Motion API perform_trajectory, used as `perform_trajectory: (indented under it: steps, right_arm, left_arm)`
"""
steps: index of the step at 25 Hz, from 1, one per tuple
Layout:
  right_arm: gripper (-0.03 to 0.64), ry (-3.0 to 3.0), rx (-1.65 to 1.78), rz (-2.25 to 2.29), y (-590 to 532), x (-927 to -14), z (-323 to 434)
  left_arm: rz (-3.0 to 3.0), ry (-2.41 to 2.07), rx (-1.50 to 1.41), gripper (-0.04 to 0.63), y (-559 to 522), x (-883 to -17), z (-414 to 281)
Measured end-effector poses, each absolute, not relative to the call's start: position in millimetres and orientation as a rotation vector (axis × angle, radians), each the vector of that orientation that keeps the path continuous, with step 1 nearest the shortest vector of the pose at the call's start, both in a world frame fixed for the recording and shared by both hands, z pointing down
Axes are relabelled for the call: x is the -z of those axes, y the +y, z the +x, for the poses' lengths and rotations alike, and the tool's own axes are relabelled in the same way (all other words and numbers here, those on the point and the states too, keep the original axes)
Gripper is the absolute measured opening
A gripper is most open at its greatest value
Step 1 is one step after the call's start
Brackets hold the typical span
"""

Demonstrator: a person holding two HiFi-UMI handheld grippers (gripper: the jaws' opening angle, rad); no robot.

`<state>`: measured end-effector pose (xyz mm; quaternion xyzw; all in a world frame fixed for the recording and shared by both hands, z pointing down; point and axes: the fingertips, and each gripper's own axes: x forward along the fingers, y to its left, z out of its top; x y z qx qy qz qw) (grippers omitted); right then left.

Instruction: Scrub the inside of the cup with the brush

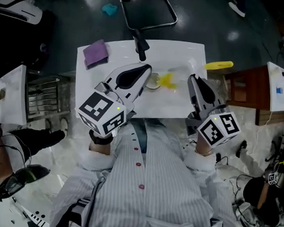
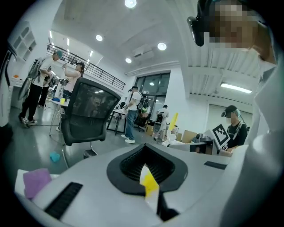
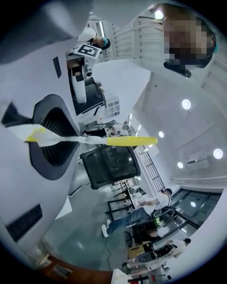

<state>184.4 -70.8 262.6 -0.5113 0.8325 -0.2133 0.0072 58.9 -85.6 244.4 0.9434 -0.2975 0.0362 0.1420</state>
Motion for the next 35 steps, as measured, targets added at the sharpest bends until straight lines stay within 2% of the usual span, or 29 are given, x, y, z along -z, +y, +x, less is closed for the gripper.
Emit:
perform_trajectory:
  steps: [8,22,35]
  right_arm:
    - [0.058,2.665,0.719,-1.525,-94.0,-277.9,164.5]
    - [0.058,2.661,0.787,-1.554,-101.7,-298.4,165.5]
    - [0.058,2.686,0.924,-1.565,-129.0,-398.5,152.3]
  left_arm:
    - [2.649,-0.933,-0.165,0.008,-96.4,-270.3,38.8]
    - [2.623,-0.877,-0.389,0.008,-93.9,-327.4,47.2]
    - [2.553,-0.706,-0.687,0.008,-91.6,-460.9,52.3]
